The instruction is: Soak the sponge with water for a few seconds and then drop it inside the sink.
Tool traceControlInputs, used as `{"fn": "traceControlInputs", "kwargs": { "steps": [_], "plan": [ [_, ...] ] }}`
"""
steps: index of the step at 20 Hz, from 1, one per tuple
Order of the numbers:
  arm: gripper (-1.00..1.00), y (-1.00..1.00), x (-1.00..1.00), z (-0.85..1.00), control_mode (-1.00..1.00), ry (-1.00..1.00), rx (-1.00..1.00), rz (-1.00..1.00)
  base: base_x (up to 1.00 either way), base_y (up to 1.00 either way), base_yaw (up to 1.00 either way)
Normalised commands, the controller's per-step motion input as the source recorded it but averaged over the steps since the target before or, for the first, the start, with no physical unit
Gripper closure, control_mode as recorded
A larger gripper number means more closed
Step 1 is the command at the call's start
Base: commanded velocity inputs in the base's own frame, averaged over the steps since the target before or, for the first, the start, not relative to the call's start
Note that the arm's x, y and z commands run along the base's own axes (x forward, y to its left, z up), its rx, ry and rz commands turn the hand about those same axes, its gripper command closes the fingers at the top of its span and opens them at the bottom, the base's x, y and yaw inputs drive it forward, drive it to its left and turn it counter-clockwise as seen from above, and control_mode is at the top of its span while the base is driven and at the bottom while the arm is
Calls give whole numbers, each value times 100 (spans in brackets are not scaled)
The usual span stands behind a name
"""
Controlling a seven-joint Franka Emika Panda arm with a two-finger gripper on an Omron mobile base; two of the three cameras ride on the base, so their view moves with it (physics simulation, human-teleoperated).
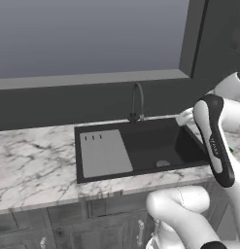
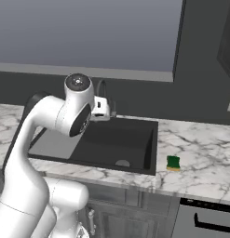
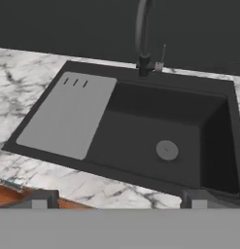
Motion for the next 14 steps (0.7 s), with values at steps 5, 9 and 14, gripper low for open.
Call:
{"fn": "traceControlInputs", "kwargs": {
  "steps": [5,9,14],
  "plan": [
    [-100,-17,0,-5,-100,-28,2,8,0,0,0],
    [-100,-3,1,-6,-100,-31,0,4,0,0,0],
    [-100,0,16,-3,-100,-28,0,0,0,0,0]
  ]
}}
